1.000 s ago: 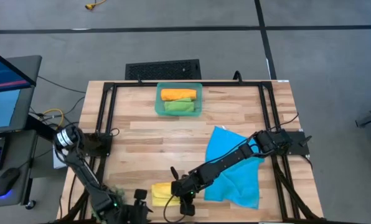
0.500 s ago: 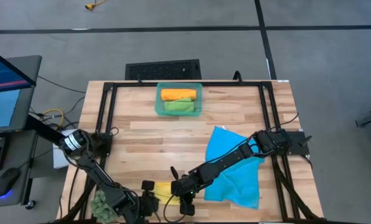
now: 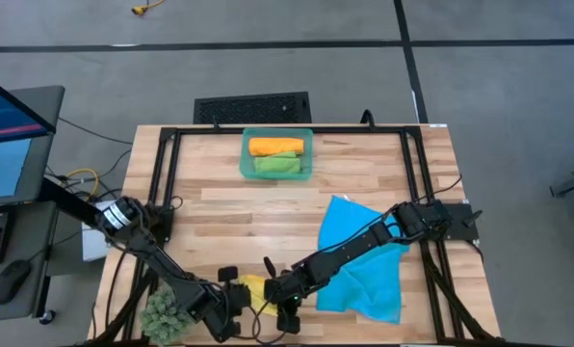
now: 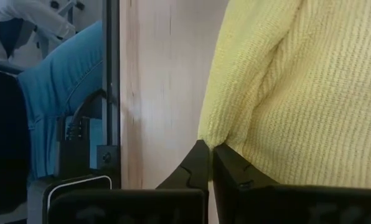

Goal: Roll microfiber towels into tight, uniform cylinder then place into a basket
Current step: Fold the yellow towel

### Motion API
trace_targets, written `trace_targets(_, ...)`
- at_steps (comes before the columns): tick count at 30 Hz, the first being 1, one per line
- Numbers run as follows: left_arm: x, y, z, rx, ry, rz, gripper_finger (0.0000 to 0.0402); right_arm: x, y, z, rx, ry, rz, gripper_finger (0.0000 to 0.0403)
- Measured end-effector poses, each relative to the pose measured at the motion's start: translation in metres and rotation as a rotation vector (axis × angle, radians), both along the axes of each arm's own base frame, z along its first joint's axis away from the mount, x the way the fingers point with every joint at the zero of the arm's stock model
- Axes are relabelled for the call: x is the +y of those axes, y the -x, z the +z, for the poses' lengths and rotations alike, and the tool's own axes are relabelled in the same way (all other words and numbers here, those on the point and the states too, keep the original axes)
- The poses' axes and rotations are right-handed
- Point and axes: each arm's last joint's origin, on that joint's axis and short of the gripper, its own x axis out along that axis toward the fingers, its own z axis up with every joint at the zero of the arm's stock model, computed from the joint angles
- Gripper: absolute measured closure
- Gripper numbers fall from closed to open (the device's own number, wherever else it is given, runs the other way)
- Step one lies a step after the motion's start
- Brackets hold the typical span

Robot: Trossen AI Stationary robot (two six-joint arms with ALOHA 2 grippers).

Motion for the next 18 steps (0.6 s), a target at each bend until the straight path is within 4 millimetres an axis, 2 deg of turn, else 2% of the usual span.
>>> trace_targets(9,0.007,-0.002,-0.003,0.062,0.093,0.087,0.0335,-0.001,0.001,0.001,0.006,0.004,0.0,0.0359)
trace_targets(18,0.006,-0.002,-0.005,0.079,0.118,0.111,0.0336,-0.01,0.007,0.031,-0.044,0.1,0.003,0.0352)
